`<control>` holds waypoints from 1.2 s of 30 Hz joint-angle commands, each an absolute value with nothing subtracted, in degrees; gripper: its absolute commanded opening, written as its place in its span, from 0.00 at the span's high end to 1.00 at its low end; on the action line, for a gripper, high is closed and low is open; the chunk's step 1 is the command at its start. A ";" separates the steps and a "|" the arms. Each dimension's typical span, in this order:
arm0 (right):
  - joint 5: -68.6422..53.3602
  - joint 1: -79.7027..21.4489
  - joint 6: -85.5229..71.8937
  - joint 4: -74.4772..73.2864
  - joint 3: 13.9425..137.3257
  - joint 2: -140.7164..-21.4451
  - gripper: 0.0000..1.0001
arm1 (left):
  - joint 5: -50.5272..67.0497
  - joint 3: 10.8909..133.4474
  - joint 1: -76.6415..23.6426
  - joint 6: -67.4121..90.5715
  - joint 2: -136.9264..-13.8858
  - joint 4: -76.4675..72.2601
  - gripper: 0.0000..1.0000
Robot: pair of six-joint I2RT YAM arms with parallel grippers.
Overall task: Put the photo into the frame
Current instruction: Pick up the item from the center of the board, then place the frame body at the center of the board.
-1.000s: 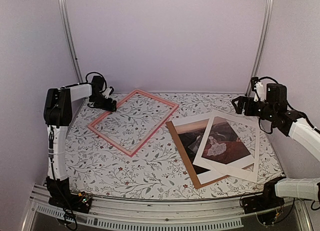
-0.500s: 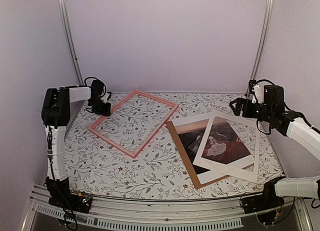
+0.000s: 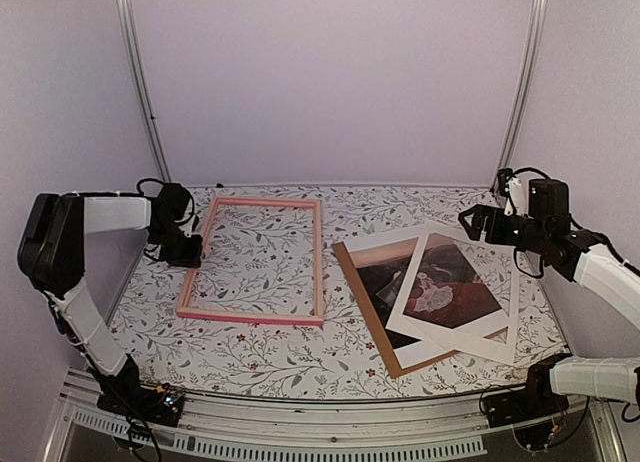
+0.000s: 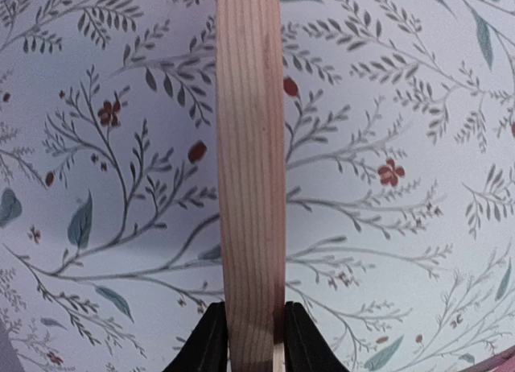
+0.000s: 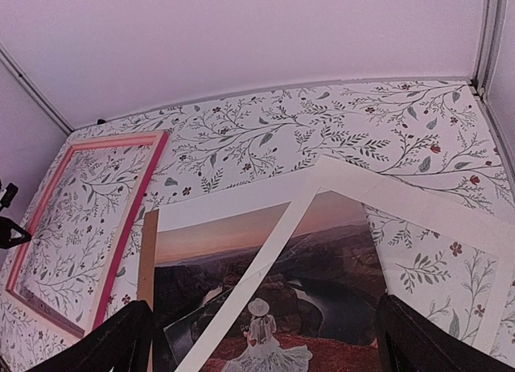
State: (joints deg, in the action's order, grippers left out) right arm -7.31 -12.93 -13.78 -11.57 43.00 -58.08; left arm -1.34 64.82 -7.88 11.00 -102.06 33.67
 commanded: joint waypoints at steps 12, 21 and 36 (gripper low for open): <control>-0.46 -12.61 -19.82 -20.04 45.37 -59.09 0.01 | -3.54 44.51 -22.72 30.38 -81.95 31.03 0.74; 5.54 -5.78 -20.23 -26.15 50.60 -69.22 0.01 | -10.43 42.66 -22.66 30.25 -83.23 33.06 0.68; -5.40 15.81 -19.27 -20.56 44.41 -79.75 0.01 | -8.31 54.33 -23.43 26.21 -78.91 30.40 0.30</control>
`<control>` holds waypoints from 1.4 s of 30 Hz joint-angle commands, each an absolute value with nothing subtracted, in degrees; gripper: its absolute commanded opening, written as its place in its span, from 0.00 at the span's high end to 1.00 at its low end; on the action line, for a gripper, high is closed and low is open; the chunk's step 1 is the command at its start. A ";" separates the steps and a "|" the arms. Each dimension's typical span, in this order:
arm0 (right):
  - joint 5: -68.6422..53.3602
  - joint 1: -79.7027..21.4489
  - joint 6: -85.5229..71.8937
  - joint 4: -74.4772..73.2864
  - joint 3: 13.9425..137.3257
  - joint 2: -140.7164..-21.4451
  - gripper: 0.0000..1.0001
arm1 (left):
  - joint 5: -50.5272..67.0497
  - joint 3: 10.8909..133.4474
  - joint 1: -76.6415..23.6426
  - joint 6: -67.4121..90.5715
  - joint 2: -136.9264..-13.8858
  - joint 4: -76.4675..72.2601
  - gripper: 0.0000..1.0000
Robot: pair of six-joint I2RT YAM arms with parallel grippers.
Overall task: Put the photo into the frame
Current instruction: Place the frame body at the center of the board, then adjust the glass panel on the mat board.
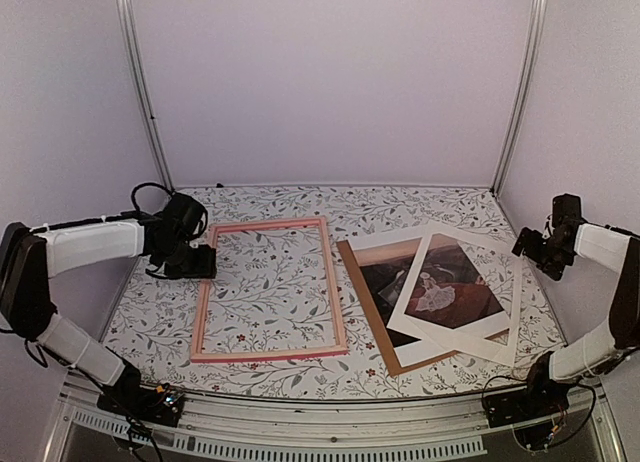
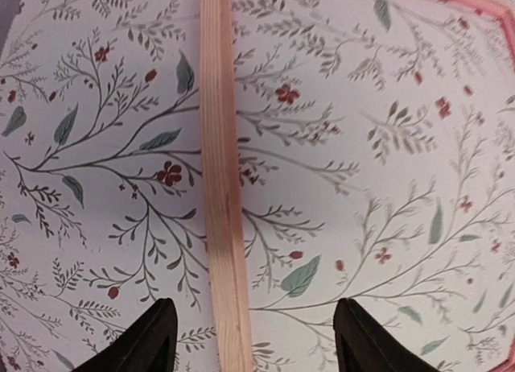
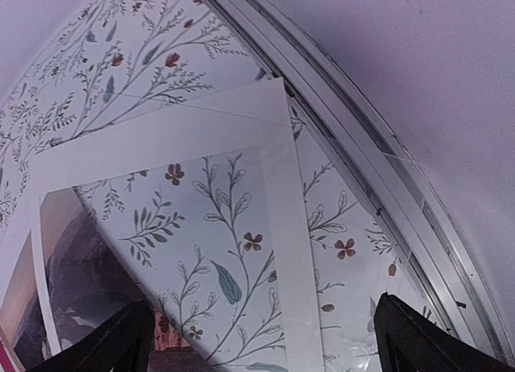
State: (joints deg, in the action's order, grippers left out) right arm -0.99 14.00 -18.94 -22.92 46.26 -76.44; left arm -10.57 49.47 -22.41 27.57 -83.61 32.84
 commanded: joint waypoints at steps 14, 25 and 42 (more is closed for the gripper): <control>-3.60 18.54 -21.80 -17.67 39.49 -86.72 0.01 | -0.44 59.37 -34.88 27.67 -81.41 18.75 0.13; -12.99 16.73 -20.65 -14.92 38.86 -91.45 0.06 | 1.45 64.85 -41.88 25.85 -90.95 15.75 0.14; -1.30 6.88 -20.67 -22.24 44.94 -85.69 0.05 | 4.36 80.42 -54.04 25.09 -110.84 13.62 0.15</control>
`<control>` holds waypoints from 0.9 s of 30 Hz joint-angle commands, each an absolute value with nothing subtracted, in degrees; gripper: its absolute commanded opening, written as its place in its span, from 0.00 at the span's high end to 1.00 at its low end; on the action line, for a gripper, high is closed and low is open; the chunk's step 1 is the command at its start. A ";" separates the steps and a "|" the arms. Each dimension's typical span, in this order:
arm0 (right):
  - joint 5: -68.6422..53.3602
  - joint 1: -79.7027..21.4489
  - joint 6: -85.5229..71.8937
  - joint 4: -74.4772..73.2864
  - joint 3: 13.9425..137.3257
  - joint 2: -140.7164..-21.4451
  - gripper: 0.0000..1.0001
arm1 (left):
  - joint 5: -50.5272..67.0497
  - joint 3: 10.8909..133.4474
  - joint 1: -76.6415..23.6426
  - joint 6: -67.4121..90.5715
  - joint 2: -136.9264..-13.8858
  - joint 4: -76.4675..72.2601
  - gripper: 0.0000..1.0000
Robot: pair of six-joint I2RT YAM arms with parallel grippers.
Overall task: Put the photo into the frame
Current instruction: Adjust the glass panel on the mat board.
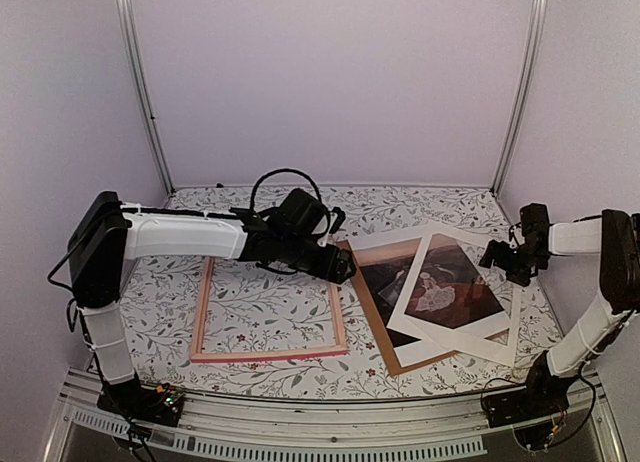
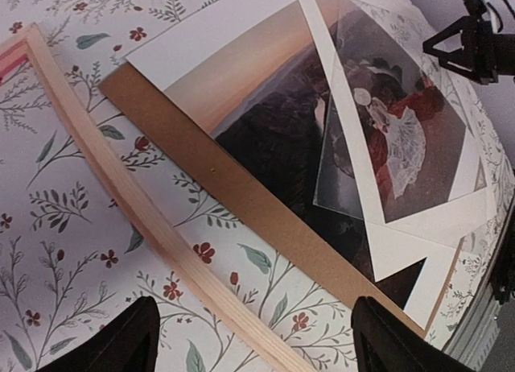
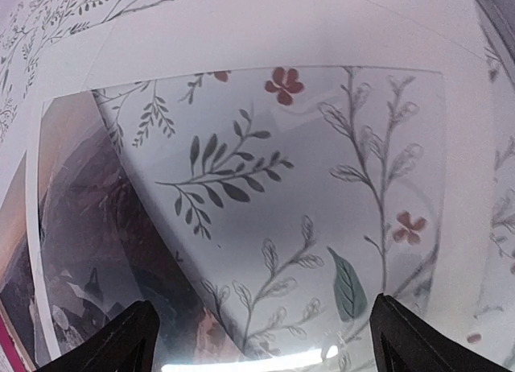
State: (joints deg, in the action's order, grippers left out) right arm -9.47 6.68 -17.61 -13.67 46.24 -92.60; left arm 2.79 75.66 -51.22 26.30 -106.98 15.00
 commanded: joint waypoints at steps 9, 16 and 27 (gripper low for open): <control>0.55 14.90 -23.28 -25.19 40.13 -77.94 0.01 | 11.98 96.04 -56.58 20.96 -123.95 18.05 0.15; 1.24 17.22 -29.48 -24.52 36.71 -75.30 0.01 | 11.70 98.76 -57.62 20.39 -127.33 17.71 0.16; -4.98 18.72 -30.37 -19.95 34.03 -80.80 0.01 | 10.26 95.17 -58.43 18.56 -125.83 15.67 0.16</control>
